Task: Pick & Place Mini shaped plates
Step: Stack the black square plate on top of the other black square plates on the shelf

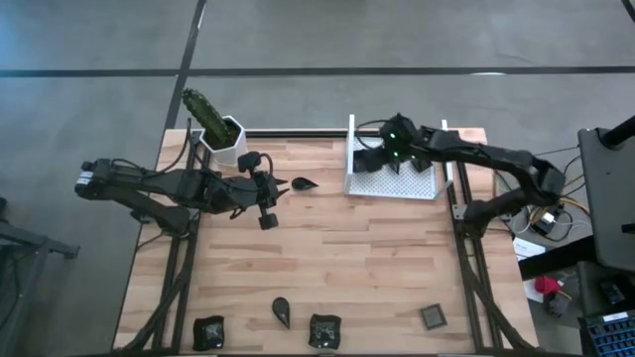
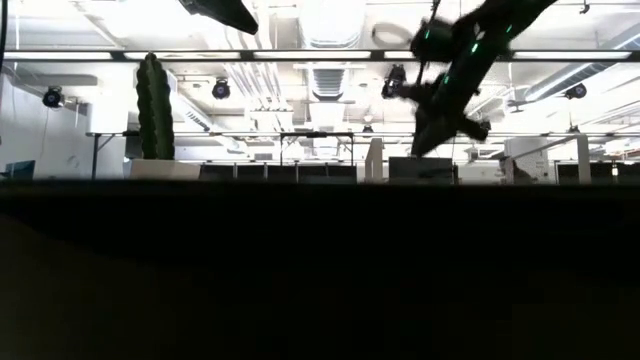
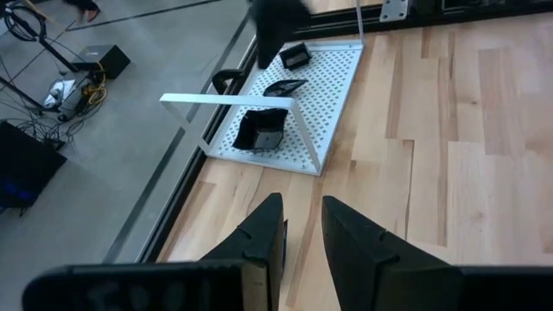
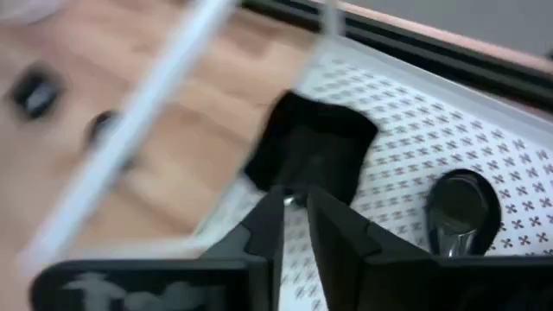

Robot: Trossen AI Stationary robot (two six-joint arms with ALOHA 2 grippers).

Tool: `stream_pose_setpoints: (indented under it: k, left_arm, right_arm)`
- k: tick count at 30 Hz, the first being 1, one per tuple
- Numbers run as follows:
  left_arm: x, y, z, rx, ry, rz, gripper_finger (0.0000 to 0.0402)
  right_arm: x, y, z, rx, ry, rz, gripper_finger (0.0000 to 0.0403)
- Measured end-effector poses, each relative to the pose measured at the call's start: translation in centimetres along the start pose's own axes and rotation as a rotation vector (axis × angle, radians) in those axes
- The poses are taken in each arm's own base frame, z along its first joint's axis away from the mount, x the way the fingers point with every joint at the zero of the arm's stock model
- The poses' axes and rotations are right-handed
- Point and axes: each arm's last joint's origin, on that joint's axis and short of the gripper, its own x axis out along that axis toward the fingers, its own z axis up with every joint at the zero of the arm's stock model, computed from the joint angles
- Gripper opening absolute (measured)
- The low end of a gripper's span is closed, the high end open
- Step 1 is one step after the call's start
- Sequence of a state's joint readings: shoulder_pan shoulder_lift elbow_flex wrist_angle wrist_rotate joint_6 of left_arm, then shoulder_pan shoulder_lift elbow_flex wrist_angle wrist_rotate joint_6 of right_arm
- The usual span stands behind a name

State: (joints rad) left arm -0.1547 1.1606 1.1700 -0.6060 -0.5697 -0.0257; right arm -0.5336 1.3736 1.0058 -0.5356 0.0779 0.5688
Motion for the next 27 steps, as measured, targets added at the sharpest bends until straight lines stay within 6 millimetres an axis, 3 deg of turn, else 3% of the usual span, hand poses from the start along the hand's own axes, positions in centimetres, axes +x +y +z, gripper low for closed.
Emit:
stream_pose_setpoints:
  k: [6, 11, 20, 27]
  left_arm:
    - [0.0, 0.0, 0.0, 0.0, 0.001, 0.0, 0.0078]
    - [0.0, 0.0, 0.0, -0.001, 0.0, 0.0, 0.0078]
    - [0.0, 0.0, 0.0, -0.002, -0.001, 0.0, 0.0078]
    - [0.0, 0.0, 0.0, -0.003, -0.003, -0.007, 0.0078]
  right_arm:
    - [-5.6, 3.0, -3.3, -0.219, 0.001, 0.146, 0.0012]
    - [-8.8, 5.3, -7.1, -0.392, 0.064, 0.272, 0.0009]
    - [-12.8, 8.0, -14.9, -0.782, 0.259, 0.459, 0.0008]
    - [-15.0, 8.2, -19.1, -0.895, 0.471, 0.612, 0.0008]
